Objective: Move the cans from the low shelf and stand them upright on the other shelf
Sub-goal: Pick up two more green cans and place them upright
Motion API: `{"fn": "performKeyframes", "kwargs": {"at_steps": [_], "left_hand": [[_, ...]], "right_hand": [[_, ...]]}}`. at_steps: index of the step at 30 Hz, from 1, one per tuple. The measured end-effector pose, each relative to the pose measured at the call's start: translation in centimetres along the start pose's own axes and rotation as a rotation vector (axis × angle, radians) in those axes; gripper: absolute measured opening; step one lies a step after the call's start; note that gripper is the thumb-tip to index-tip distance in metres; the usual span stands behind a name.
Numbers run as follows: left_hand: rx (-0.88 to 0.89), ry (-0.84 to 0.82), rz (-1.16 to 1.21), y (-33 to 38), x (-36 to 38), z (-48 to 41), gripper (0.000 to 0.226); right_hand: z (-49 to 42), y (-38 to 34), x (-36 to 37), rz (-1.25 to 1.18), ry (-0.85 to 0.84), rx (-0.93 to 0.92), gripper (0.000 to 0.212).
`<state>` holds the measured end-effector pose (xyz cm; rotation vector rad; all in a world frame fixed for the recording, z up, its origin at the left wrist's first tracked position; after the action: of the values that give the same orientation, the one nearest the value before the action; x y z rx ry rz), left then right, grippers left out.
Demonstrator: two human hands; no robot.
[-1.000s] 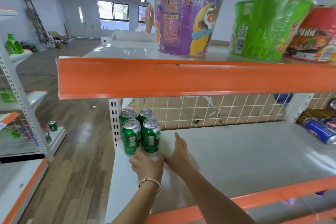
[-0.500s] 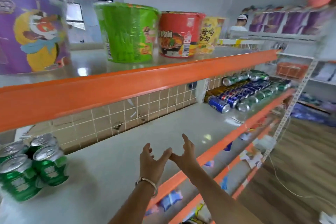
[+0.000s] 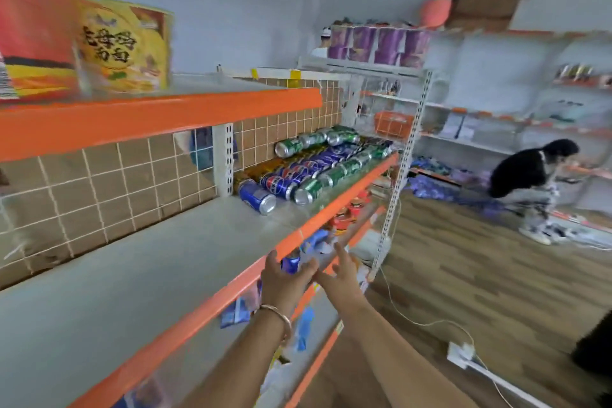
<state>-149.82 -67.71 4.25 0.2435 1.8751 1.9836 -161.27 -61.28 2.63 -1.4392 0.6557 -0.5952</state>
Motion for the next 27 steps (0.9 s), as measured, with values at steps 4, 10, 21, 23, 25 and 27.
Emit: {"fn": "performKeyframes", "kwargs": {"at_steps": [4, 10, 21, 23, 25, 27], "left_hand": [[0.014, -0.020, 0.020, 0.6, 4.4, -1.0, 0.062], [0.008, -0.131, -0.006, 1.6, 9.5, -4.5, 0.070], [-0.006, -0.202, -0.153, 3.0, 17.2, -20.4, 0.067], [-0.005, -0.231, -0.145, 4.1, 18.3, -22.4, 0.049], [0.022, -0.293, -0.130, 5.1, 19.1, -24.5, 0.042], [0.053, -0.276, -0.219, 5.6, 19.2, -27.0, 0.025]], "right_hand": [[-3.0, 1.5, -3.7, -0.014, -0.002, 0.003, 0.077], [-7.5, 2.0, -6.5, -0.126, -0.055, 0.033, 0.094], [-23.3, 0.8, -7.6, -0.064, -0.153, 0.031, 0.059], [-26.4, 0.3, -7.1, 0.076, -0.184, 0.065, 0.096], [-29.6, 0.3, -7.0, 0.221, -0.225, 0.065, 0.090], [-32.1, 0.8, -7.1, 0.282, -0.248, 0.074, 0.077]]}}
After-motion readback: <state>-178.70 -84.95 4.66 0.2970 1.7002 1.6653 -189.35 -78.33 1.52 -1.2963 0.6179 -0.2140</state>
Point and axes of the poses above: each hand's wrist, its own z-axis away from the middle knuckle, its own x-axis out of the palm, y = z × x, the point moved 8 cm from there along -z, towards the middle knuckle, and after that the axes turned 8 degrees about -z, right-handed, at the moved point
